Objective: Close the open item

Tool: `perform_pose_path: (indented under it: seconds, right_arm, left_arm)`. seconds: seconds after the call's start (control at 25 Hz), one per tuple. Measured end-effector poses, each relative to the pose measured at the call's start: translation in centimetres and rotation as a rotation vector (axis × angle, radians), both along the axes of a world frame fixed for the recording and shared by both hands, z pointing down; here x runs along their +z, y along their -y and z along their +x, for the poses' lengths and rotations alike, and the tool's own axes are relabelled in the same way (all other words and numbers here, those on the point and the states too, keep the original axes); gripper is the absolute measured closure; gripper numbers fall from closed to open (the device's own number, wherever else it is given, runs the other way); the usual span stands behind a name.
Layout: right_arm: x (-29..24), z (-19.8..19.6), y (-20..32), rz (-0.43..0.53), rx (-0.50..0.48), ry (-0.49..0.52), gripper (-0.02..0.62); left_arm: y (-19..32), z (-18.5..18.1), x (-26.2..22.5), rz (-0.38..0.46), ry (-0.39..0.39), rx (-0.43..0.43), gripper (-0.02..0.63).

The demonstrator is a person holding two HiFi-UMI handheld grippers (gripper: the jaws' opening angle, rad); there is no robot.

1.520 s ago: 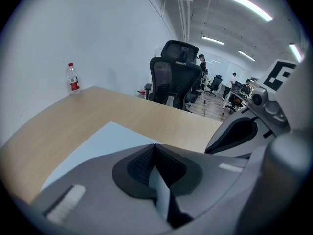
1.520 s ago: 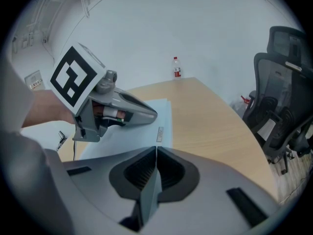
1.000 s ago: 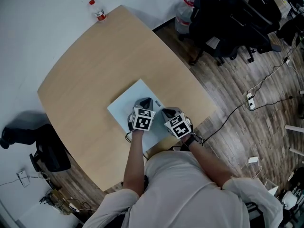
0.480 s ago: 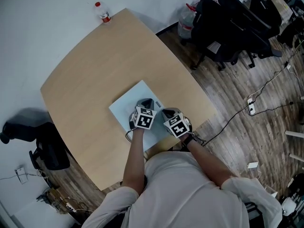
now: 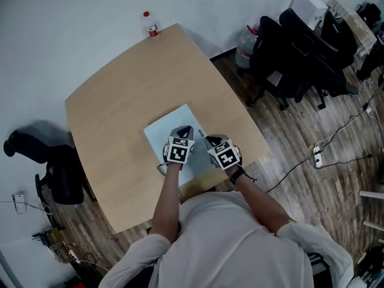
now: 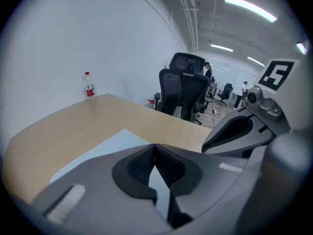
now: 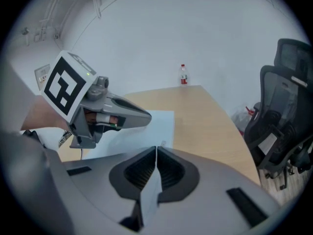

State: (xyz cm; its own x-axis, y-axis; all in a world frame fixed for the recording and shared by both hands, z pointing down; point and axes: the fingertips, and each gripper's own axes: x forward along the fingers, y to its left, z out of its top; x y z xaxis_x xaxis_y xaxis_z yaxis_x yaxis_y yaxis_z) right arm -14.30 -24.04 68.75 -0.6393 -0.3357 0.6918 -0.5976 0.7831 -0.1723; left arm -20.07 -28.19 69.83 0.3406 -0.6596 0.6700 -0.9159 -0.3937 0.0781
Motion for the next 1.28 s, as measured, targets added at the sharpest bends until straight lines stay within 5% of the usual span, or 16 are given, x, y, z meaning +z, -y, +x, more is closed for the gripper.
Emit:
perform_pose_path:
  seconds: [0.56, 1.28]
  right_arm:
    - [-14.2, 4.1, 1.0, 0.267, 0.039, 0.237, 0.581]
    - [-26.2, 6.2, -8.7, 0.497, -0.125, 0.447, 0.581]
  left_arm:
    - [-5.9, 0.5, -15.0, 0.311, -0.058, -0.255, 0.597]
    - [-18.5, 2.9, -26.3, 0.621, 0.018, -0.476, 0.597]
